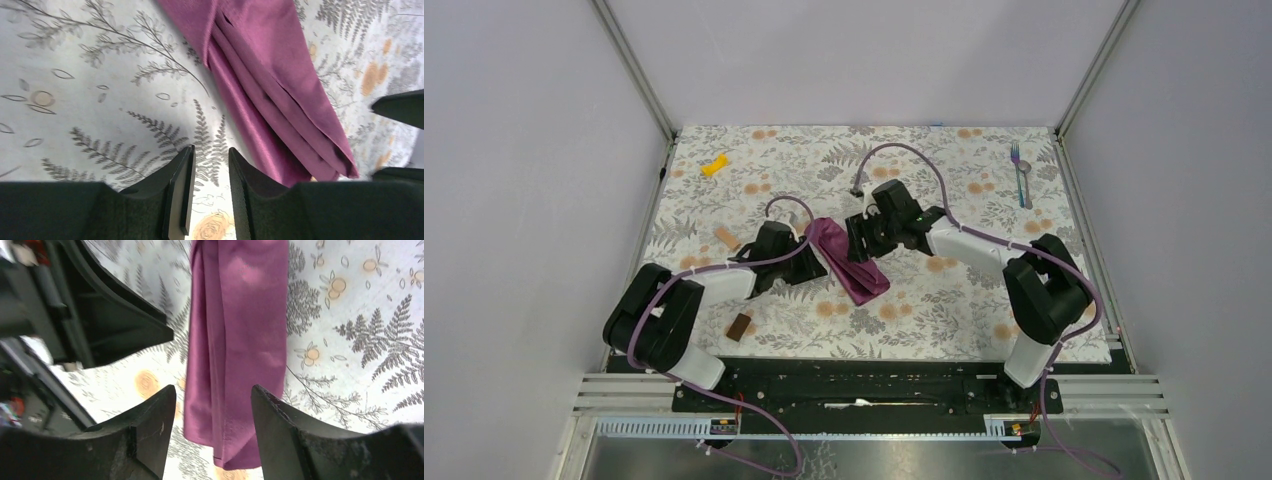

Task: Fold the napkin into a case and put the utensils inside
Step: Smooth out the smaller rectangle-folded napkin at the center of the board.

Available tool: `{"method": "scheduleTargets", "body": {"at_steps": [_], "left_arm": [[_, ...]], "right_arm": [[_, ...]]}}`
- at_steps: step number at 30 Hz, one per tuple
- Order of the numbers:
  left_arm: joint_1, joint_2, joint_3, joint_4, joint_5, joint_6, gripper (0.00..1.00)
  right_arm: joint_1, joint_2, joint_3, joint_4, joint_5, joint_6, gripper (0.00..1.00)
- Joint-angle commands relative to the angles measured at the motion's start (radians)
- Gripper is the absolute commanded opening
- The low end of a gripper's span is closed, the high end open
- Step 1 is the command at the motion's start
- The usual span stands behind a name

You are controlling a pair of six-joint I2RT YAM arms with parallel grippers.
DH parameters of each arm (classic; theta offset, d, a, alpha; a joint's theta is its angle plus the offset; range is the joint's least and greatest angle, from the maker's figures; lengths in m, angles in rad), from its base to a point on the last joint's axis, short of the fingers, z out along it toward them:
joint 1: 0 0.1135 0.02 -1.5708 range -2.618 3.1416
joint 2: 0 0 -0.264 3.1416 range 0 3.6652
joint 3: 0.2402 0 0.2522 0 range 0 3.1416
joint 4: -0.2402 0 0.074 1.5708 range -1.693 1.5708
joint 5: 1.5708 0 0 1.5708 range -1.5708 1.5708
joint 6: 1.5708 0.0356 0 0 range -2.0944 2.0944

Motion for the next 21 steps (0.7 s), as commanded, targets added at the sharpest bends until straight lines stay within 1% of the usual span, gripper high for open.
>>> {"method": "scheduleTargets", "body": {"at_steps": [1,5,8,14,18,21], "left_arm": [[-0.002,0.015,-0.048,0.095,0.115,-0.097,0.38],[-0.002,0.020,-0.078,0.158,0.130,-0.176,0.40],[-0.002,0.018,-0.112,0.225,0.140,-0.230,0.43],[-0.002,0.097,-0.159,0.388,0.191,-0.347,0.44],[-0.002,0.126,-0.184,0.449,0.191,-0.392,0.45],[-0.002,0.131,-0.185,0.454,0.186,-0.398,0.44]], "right_arm": [[0.076,0.024,0.033,-0.115,0.104,-0.191,0.64],[0.152,0.024,0.009,-0.078,0.260,-0.202,0.63],[0.181,0.014,-0.021,-0.040,0.330,-0.204,0.62],[0.217,-0.002,-0.072,-0.006,0.446,-0.259,0.63],[0.244,0.004,-0.078,0.000,0.496,-0.308,0.64],[0.253,-0.018,-0.084,0.013,0.461,-0.307,0.65]]}}
